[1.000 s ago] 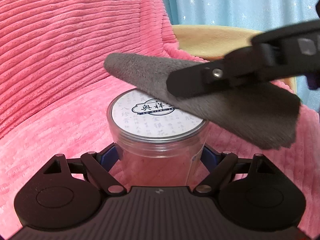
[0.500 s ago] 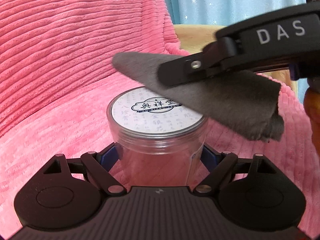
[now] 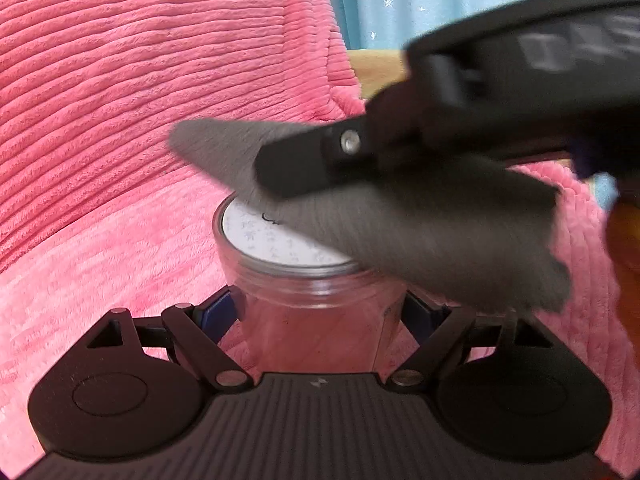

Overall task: Clean container
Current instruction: 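Keep wiping the lid top with the right gripper's cloth, then tilt the jar with the left gripper while the right gripper wipes its side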

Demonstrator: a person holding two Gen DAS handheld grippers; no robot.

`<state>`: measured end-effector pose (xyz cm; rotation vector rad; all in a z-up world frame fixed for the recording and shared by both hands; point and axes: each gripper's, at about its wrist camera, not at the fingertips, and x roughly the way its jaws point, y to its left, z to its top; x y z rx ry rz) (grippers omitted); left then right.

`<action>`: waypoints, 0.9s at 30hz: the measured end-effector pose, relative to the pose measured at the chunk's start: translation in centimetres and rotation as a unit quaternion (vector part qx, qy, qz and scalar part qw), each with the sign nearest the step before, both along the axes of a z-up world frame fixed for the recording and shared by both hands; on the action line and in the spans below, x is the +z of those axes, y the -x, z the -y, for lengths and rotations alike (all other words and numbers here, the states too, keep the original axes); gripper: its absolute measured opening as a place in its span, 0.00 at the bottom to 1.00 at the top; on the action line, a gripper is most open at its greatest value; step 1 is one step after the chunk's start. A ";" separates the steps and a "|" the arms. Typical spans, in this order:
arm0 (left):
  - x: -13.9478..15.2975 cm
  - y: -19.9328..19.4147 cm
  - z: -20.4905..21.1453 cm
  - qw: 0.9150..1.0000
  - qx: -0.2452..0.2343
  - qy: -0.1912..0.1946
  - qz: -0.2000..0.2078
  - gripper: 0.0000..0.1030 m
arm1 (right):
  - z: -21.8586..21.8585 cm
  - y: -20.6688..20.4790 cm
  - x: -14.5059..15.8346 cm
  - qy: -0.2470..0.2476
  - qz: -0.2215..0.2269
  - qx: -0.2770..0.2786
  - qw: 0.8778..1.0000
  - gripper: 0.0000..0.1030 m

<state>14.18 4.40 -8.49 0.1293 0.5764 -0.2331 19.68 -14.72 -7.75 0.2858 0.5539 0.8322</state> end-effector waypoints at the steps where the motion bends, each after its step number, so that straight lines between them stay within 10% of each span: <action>1: 0.0 0.0 0.0 1.000 -0.001 0.000 0.000 0.82 | 0.4 -0.2 0.0 -0.001 -0.004 -0.015 1.000 0.06; 27: 1.9 1.8 1.5 0.998 -0.031 -0.055 0.013 0.81 | 4.2 0.2 0.3 -0.002 -0.012 -0.071 0.997 0.07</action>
